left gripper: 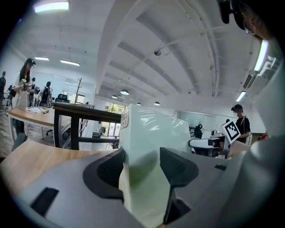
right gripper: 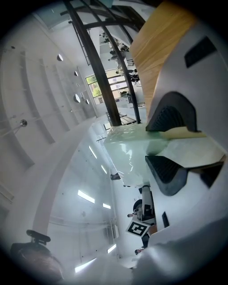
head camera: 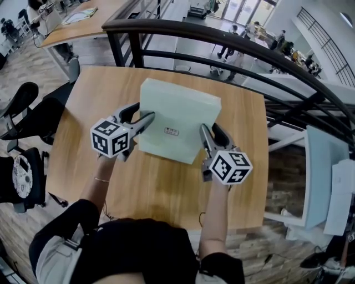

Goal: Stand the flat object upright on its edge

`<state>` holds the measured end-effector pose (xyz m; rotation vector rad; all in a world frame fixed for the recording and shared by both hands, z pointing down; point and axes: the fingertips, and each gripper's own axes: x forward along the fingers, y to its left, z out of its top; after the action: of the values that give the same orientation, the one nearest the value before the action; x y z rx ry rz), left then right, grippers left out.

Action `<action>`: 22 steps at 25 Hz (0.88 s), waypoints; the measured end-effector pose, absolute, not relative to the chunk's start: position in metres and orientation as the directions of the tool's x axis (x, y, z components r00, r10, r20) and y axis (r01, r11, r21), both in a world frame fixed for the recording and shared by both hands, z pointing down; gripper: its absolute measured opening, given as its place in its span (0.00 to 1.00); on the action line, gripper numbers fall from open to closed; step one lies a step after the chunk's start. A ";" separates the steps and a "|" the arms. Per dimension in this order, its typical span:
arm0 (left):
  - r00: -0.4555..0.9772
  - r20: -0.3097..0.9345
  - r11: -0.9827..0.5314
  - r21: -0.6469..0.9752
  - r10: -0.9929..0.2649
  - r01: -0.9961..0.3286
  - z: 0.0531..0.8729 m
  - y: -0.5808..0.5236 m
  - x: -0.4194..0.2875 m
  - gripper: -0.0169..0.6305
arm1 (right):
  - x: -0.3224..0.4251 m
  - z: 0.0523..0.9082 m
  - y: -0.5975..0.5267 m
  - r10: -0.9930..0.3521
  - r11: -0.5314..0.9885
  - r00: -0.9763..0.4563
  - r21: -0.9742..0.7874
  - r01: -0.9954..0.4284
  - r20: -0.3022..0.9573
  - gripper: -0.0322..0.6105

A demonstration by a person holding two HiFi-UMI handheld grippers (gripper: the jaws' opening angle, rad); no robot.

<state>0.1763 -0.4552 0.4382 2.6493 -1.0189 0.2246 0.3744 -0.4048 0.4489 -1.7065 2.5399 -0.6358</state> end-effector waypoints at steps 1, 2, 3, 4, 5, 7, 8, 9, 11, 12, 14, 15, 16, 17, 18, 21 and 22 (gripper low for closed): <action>0.735 0.242 -0.705 0.211 -0.633 -0.677 0.435 -0.458 0.176 0.43 | 0.374 0.446 -0.408 -0.891 0.325 -0.404 -0.332 -0.886 0.207 0.32; 0.733 0.234 -0.704 0.208 -0.638 -0.679 0.432 -0.461 0.175 0.43 | 0.373 0.443 -0.411 -0.891 0.329 -0.405 -0.324 -0.887 0.205 0.32; 0.731 0.226 -0.702 0.205 -0.644 -0.682 0.429 -0.463 0.175 0.43 | 0.373 0.441 -0.413 -0.891 0.333 -0.406 -0.318 -0.888 0.203 0.32; 0.729 0.219 -0.700 0.204 -0.649 -0.685 0.426 -0.465 0.175 0.43 | 0.372 0.439 -0.415 -0.891 0.336 -0.407 -0.312 -0.889 0.201 0.32; 0.727 0.215 -0.698 0.203 -0.653 -0.687 0.424 -0.466 0.174 0.43 | 0.372 0.437 -0.416 -0.891 0.338 -0.407 -0.307 -0.890 0.199 0.32; 0.723 0.216 -0.695 0.200 -0.656 -0.690 0.424 -0.466 0.174 0.43 | 0.370 0.438 -0.416 -0.891 0.339 -0.407 -0.303 -0.891 0.200 0.32; 0.722 0.221 -0.694 0.198 -0.656 -0.692 0.425 -0.465 0.174 0.43 | 0.370 0.439 -0.416 -0.891 0.339 -0.408 -0.305 -0.890 0.199 0.32; 0.720 0.225 -0.693 0.197 -0.656 -0.693 0.427 -0.464 0.173 0.43 | 0.369 0.439 -0.416 -0.892 0.339 -0.407 -0.308 -0.889 0.195 0.32; 0.720 0.229 -0.693 0.199 -0.655 -0.693 0.429 -0.463 0.172 0.43 | 0.369 0.438 -0.415 -0.895 0.337 -0.406 -0.314 -0.888 0.187 0.32; 0.721 0.228 -0.693 0.201 -0.654 -0.692 0.430 -0.462 0.172 0.43 | 0.369 0.438 -0.414 -0.896 0.336 -0.405 -0.316 -0.887 0.183 0.32; 0.724 0.224 -0.696 0.202 -0.652 -0.689 0.430 -0.459 0.171 0.43 | 0.368 0.438 -0.412 -0.898 0.335 -0.404 -0.322 -0.886 0.177 0.32; 0.726 0.222 -0.698 0.201 -0.651 -0.687 0.430 -0.458 0.171 0.43 | 0.368 0.439 -0.411 -0.899 0.334 -0.403 -0.323 -0.885 0.173 0.32; 0.728 0.219 -0.700 0.200 -0.650 -0.685 0.430 -0.457 0.170 0.43 | 0.367 0.439 -0.409 -0.900 0.334 -0.402 -0.324 -0.885 0.170 0.32; 0.729 0.217 -0.702 0.200 -0.649 -0.684 0.430 -0.455 0.169 0.43 | 0.367 0.439 -0.408 -0.900 0.335 -0.402 -0.324 -0.885 0.167 0.32; 0.731 0.214 -0.703 0.200 -0.648 -0.682 0.431 -0.454 0.168 0.43 | 0.366 0.439 -0.407 -0.901 0.336 -0.402 -0.323 -0.885 0.164 0.32; 0.734 0.207 -0.708 0.193 -0.647 -0.679 0.431 -0.449 0.168 0.43 | 0.366 0.440 -0.402 -0.902 0.335 -0.400 -0.323 -0.885 0.160 0.32; 0.735 0.204 -0.711 0.190 -0.646 -0.678 0.431 -0.447 0.168 0.43 | 0.365 0.440 -0.400 -0.903 0.335 -0.400 -0.325 -0.885 0.159 0.32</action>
<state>0.1675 -0.4472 0.4312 2.6861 -1.0442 0.1792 0.3654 -0.4001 0.4400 -1.6926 2.5252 -0.5637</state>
